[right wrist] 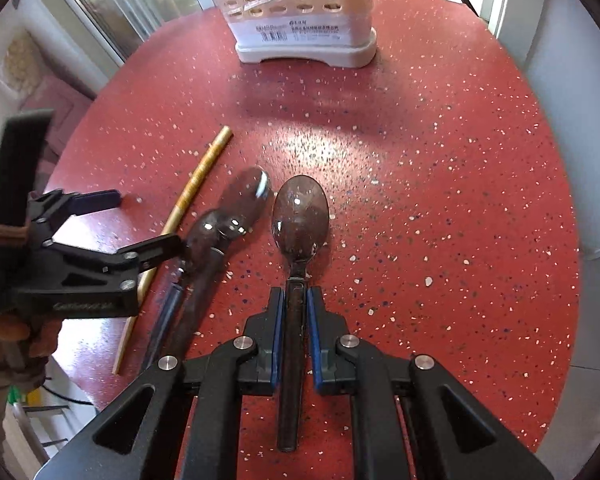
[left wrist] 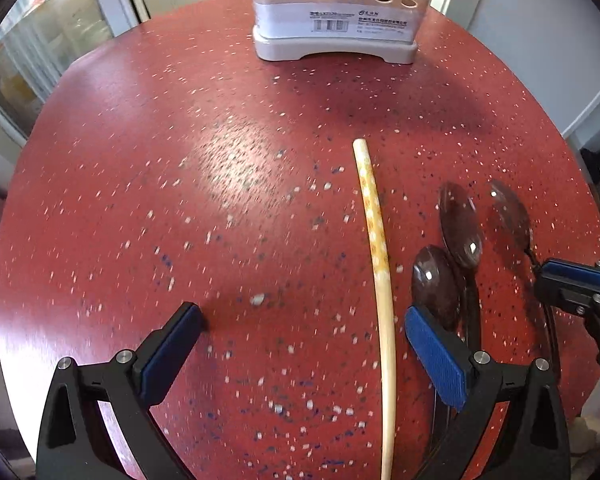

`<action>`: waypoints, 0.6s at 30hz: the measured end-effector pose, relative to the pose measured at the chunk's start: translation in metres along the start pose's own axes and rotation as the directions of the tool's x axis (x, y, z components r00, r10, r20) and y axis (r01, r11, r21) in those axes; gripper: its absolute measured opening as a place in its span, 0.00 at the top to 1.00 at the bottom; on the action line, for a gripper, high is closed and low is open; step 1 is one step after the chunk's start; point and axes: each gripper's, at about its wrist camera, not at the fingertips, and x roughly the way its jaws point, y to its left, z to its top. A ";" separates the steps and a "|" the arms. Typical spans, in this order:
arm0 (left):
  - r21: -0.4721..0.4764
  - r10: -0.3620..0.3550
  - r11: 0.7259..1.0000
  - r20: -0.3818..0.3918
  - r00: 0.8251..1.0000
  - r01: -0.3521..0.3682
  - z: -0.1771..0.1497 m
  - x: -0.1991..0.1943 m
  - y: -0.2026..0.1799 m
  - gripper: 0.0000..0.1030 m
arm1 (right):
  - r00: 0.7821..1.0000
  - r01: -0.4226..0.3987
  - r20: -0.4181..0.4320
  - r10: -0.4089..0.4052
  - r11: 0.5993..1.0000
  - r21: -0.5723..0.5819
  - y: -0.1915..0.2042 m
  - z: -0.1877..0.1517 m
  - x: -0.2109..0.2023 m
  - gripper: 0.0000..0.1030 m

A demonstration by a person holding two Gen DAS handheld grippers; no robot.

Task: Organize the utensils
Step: 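Grasp a dark spoon with the right tool while the left tool grasps the patterned chopstick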

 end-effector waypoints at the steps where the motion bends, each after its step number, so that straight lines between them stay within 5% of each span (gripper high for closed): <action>1: 0.008 -0.004 1.000 -0.008 1.000 0.005 0.003 0.000 -0.001 0.00 | 1.000 -0.009 0.009 0.009 1.000 0.005 -0.003 0.001 -0.003 0.88; 4: 0.045 -0.017 0.999 -0.028 0.999 0.019 0.012 -0.004 -0.007 0.00 | 0.999 -0.031 0.026 0.031 0.999 0.019 -0.007 0.000 -0.011 0.88; 8: 0.121 -0.034 0.992 -0.071 0.997 0.042 0.022 -0.010 -0.022 0.21 | 0.998 -0.056 0.041 0.054 0.998 0.030 -0.015 0.001 -0.021 0.88; 10: 0.138 -0.039 0.989 -0.080 0.996 0.050 0.026 -0.013 -0.027 0.40 | 0.997 -0.066 0.053 0.064 0.997 0.033 -0.013 -0.002 -0.026 0.88; 11: 0.138 -0.044 0.989 -0.083 0.996 0.055 0.028 -0.015 -0.029 0.60 | 0.996 -0.070 0.057 0.068 0.997 0.035 -0.015 -0.001 -0.027 0.88; 12: 0.134 -0.036 0.990 -0.084 0.996 0.047 0.029 -0.015 -0.031 0.65 | 0.995 -0.075 0.064 0.073 0.996 0.039 -0.016 0.000 -0.029 0.88; 18: 0.066 -0.052 0.996 0.006 0.999 0.052 0.015 -0.030 -0.035 0.65 | 0.990 -0.111 0.092 0.105 0.992 0.065 -0.030 -0.006 -0.046 0.88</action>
